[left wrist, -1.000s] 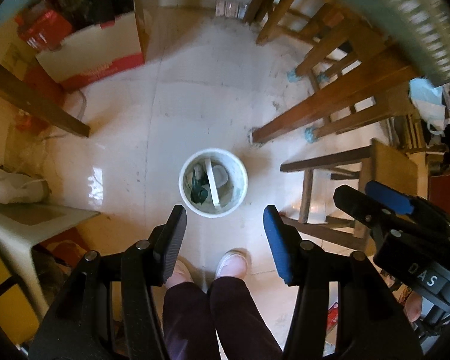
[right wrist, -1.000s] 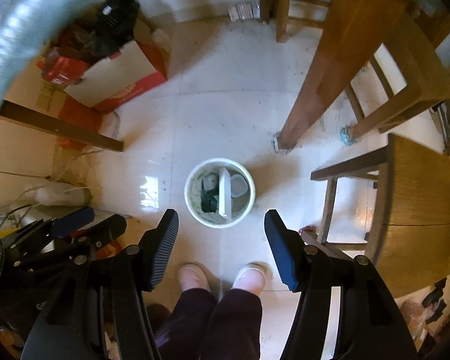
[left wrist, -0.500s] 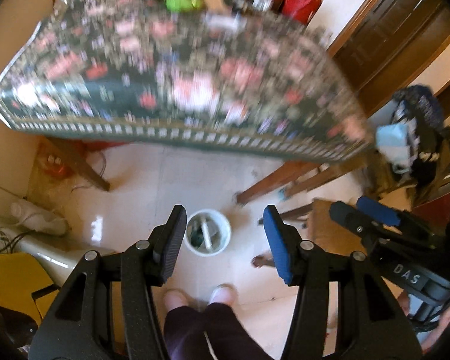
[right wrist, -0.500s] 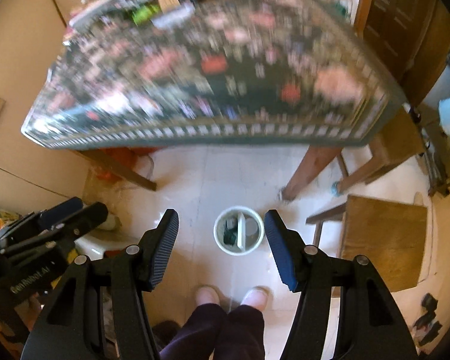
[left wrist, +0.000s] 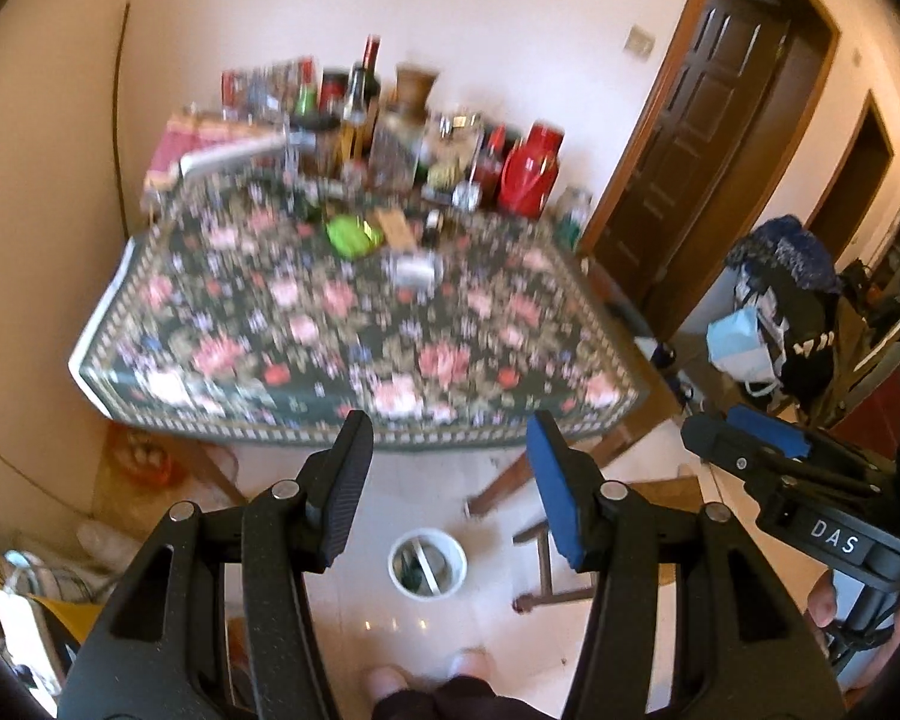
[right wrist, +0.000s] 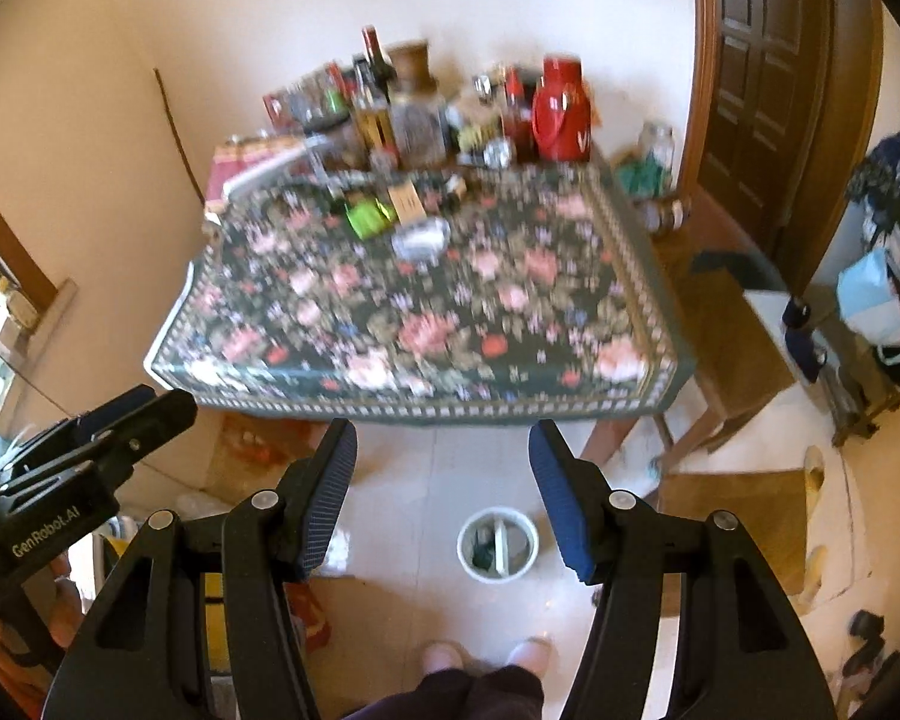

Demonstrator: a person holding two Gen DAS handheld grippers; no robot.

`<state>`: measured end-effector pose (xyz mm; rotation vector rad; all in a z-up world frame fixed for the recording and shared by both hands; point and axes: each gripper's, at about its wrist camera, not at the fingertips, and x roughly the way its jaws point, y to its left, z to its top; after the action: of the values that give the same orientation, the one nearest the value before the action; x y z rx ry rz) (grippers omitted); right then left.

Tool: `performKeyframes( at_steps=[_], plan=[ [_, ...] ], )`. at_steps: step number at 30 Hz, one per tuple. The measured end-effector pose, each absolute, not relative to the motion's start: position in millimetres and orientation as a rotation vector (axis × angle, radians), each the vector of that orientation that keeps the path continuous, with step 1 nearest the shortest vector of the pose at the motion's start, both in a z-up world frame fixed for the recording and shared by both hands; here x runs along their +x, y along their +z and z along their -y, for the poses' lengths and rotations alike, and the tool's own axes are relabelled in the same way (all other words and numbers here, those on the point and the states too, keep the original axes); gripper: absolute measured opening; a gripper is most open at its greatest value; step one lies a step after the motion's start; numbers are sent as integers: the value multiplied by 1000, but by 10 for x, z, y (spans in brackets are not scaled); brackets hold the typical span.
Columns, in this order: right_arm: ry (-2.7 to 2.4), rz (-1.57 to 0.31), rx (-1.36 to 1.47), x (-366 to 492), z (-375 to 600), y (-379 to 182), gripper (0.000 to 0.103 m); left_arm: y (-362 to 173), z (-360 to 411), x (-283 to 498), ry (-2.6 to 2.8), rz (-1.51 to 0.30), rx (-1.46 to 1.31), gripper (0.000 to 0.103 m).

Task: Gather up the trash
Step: 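Raise both open tools back toward the floral table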

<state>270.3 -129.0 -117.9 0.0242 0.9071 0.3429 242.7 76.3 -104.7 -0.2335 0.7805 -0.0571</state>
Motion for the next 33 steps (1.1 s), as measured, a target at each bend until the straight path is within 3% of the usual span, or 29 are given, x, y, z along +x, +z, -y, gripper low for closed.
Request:
performKeyframes(
  at_steps=[5,9,11,12,33],
  plan=[
    [351,-805,12,2532,1233,-856,61,-734,-828,2305,-46,-691,-222,53],
    [347,-742,-17,2499,1229,-667,66,-552,-885,2311,-15,-637,-229,78],
    [329,-701,-16,2528,1260,-585,85,-505,-896,2346,7,-616,-228,88],
    [319,-679,-12,2536,1279,-557,88,-492,-905,2380,15,-608,-227,90],
    [379,-662,-22,4280,1772,-482,91,-374,-401,4142,197,-584,-269,90]
  ],
)
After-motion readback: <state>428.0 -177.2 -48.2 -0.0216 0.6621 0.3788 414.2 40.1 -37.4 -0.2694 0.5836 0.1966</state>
